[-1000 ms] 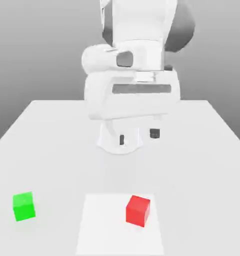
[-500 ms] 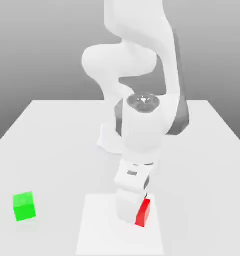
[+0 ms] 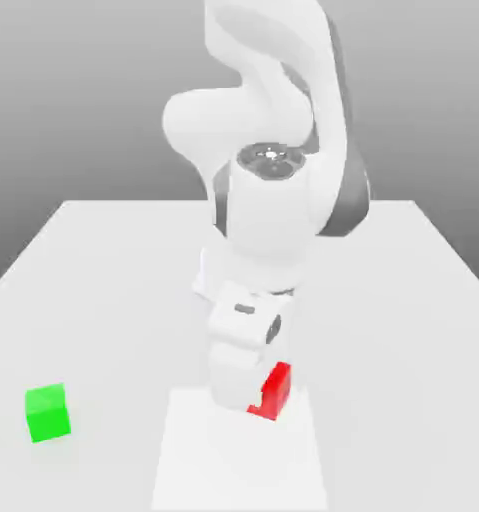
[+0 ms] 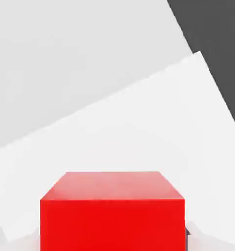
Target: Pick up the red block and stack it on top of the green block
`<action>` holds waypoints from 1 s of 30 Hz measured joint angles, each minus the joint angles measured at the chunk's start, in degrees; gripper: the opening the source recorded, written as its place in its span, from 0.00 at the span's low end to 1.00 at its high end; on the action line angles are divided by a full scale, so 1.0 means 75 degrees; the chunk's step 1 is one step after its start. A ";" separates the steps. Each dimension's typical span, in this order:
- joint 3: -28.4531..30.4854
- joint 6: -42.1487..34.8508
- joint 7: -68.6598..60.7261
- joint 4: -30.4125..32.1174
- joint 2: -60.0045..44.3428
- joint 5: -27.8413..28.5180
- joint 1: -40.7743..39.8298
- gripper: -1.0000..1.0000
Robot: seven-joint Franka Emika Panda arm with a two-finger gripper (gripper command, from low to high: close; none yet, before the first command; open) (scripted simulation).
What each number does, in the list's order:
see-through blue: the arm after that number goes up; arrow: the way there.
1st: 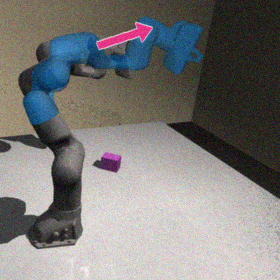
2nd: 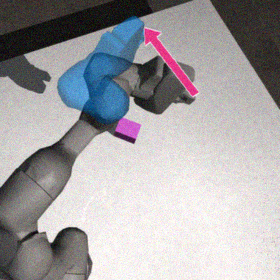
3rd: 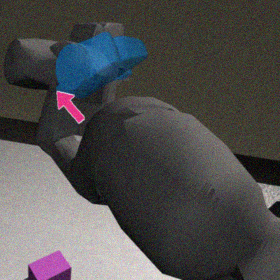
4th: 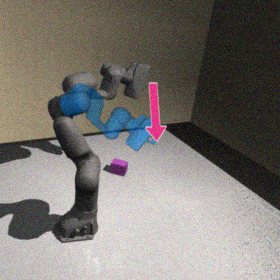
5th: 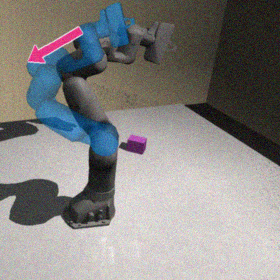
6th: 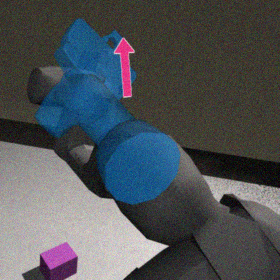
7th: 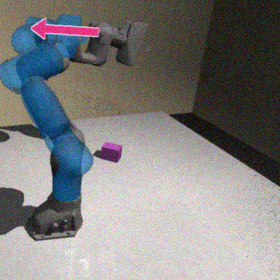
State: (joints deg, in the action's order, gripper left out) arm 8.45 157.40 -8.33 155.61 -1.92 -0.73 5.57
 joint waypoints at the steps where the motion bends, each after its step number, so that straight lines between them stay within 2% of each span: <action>1: 0.0117 -0.0077 0.0332 -0.0071 0.0005 -0.0002 -0.0229 0.00; 12: 0.1394 -0.0872 0.4023 -0.0879 -0.0012 -0.0091 -0.2751 0.00; 18: 0.1042 0.0179 0.3727 -0.1056 -0.1318 -0.1144 -0.3139 0.00; 19: 0.0961 0.0314 0.3645 -0.1066 -0.1469 -0.1262 -0.3197 1.00; 25: 0.0925 0.0385 0.3601 -0.1071 -0.1545 -0.1325 -0.3223 1.00; 30: 0.1253 -0.0541 0.4243 -0.1007 -0.0486 -0.0438 -0.3066 1.00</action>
